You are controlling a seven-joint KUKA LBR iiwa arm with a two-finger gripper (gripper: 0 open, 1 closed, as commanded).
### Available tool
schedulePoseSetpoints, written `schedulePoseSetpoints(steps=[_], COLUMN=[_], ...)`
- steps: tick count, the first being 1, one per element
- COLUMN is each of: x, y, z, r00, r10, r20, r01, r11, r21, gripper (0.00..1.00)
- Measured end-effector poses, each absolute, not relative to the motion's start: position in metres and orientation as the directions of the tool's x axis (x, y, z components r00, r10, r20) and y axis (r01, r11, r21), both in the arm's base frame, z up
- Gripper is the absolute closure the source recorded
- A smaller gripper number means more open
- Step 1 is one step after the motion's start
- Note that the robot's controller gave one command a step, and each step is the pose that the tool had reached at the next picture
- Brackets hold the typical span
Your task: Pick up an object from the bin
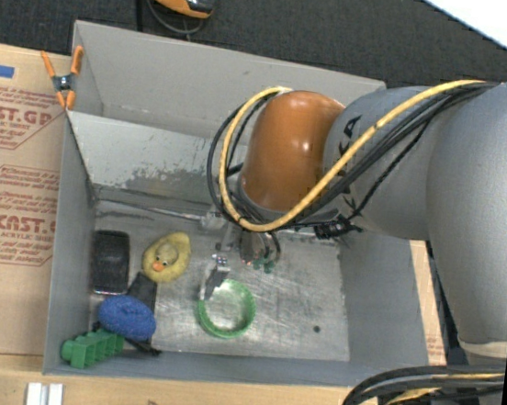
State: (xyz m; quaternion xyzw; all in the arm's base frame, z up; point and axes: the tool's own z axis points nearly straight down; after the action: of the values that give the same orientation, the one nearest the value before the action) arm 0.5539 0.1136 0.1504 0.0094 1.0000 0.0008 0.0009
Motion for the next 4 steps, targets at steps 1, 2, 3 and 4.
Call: schedulePoseSetpoints(steps=[1,2,3,4], x=[0.554,0.557,0.573,0.573], y=[0.114,0.135,0.17,0.17], z=[0.15,0.139,0.081,0.081], r00=[-1.0,-0.98,-0.987,-0.987], r10=[0.019,-0.201,-0.156,-0.156], r20=[-0.002,0.001,-0.033,-0.033], r01=[0.019,-0.201,-0.156,-0.156], r11=[1.0,0.98,0.988,0.988], r21=[0.001,0.0,0.002,0.002], gripper=[0.0,0.0,1.0,1.0])
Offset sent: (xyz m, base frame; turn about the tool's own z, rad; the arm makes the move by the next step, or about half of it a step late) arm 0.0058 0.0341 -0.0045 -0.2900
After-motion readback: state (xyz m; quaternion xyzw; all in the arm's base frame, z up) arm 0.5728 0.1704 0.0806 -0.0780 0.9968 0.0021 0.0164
